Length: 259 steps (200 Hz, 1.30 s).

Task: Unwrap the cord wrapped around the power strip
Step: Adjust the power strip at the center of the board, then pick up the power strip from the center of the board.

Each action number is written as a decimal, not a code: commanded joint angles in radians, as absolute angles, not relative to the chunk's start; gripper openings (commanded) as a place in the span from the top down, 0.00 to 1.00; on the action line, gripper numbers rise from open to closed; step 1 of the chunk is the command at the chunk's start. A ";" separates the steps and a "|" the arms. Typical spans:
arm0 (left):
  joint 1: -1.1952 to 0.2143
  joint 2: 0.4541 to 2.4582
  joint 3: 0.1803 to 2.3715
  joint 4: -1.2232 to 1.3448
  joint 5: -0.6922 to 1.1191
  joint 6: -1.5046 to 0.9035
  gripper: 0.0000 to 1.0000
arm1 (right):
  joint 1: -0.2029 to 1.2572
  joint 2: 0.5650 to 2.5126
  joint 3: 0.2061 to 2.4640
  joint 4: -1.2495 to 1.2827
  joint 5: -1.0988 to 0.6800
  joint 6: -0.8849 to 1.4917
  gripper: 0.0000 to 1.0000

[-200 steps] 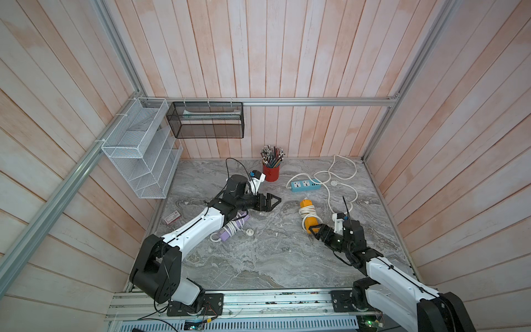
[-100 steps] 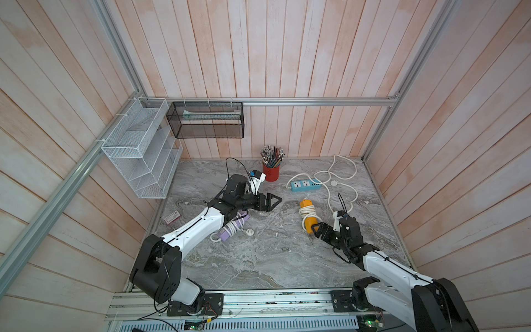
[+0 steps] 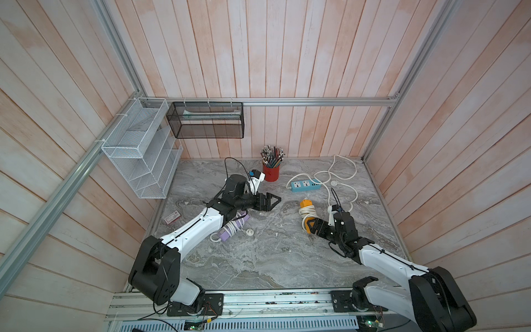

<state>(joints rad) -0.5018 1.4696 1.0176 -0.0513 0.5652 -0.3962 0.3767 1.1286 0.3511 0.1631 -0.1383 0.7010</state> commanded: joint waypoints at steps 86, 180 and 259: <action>-0.480 1.415 0.963 -0.011 0.566 -0.404 0.00 | 0.500 1.002 0.585 -0.200 0.204 0.536 0.04; -0.452 1.356 0.928 -0.011 0.566 -0.405 0.00 | 0.522 1.436 0.933 -0.315 0.253 0.342 0.02; -0.422 1.338 0.891 0.011 0.584 -0.411 0.00 | 0.547 1.616 1.064 -0.481 0.260 0.300 0.02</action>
